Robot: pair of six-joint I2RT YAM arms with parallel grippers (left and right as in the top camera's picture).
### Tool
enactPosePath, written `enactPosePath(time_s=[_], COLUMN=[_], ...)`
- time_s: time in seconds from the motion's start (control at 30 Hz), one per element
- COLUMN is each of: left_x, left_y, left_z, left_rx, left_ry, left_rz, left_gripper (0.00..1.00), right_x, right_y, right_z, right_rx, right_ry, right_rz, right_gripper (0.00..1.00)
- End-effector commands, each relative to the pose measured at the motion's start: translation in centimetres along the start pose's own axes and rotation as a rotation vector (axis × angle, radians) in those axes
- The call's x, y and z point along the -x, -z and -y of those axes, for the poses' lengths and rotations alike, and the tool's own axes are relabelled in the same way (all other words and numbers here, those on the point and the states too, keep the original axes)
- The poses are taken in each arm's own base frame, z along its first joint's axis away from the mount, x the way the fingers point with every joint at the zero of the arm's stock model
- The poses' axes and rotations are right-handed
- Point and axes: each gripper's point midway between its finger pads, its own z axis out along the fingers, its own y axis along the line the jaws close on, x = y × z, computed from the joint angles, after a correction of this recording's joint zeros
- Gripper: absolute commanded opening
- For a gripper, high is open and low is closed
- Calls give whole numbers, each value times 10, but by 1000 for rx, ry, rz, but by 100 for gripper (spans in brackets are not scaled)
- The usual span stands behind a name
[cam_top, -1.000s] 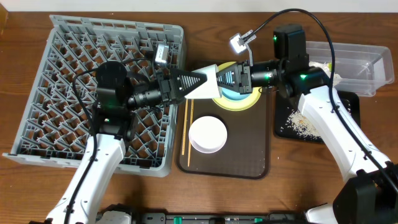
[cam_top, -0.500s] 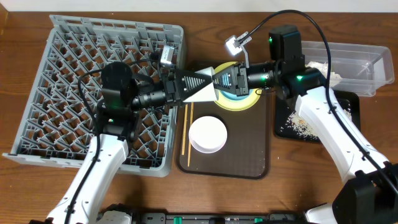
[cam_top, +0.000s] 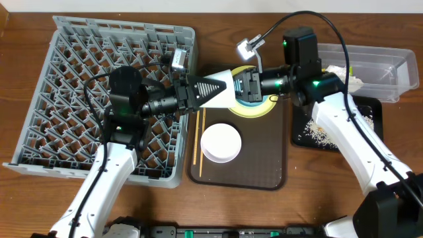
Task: Sort waste into correct bins and load items into the dishwasher
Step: 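Grasp the pink cup with the left gripper from the right gripper, then place the pink cup upside down into the dish rack with the left gripper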
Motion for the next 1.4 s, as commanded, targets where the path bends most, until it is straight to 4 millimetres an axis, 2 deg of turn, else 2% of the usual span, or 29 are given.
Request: enactPosePath(time_s=[0.0,0.13,0.27,0.43,0.57,0.77,0.87,0.97,1.03,1.13,1.17,1.27,1.37], left_x=[-2,-2,-3,2,7,23,33,37,42,48,49,52,47], left_y=[-1,-1,-1,-1,2,14,28,43,62,86,97,131,166], left_z=[13,12,9,-8,-19,-26,-43,-64,-89,-108,-113,-121,-118], left_rx=[-26,-23,-17,50,98,148,222,316,445,596,663,872,1067], left_ry=[-124,-216,-304,-358,-404,-469,-474,-476,-455,-437,-434,-406,-364], left_rz=[-18,-17,-18,11,37,95,130,146,176,219,235,280,314], left_gripper=[58,58,56,55,50,46,42,34,35,35,34,24,20], right_x=[-1,-1,0,3,4,-3,-5,-6,-8,-14,-20,-36,-50], right_y=[-4,-3,2,14,24,40,50,55,60,67,70,81,93], right_z=[7,6,7,7,15,48,61,65,68,81,89,111,122], right_rx=[-31,-23,-19,6,-15,-165,-230,-244,-256,-326,-379,-530,-640], right_ry=[1,0,-9,-23,-42,-101,-127,-130,-142,-166,-175,-200,-208], right_rz=[2,0,5,15,30,49,58,63,65,56,45,4,-44], right_gripper=[20,28,30,33,38,41,41,41,41,40,40,40,40])
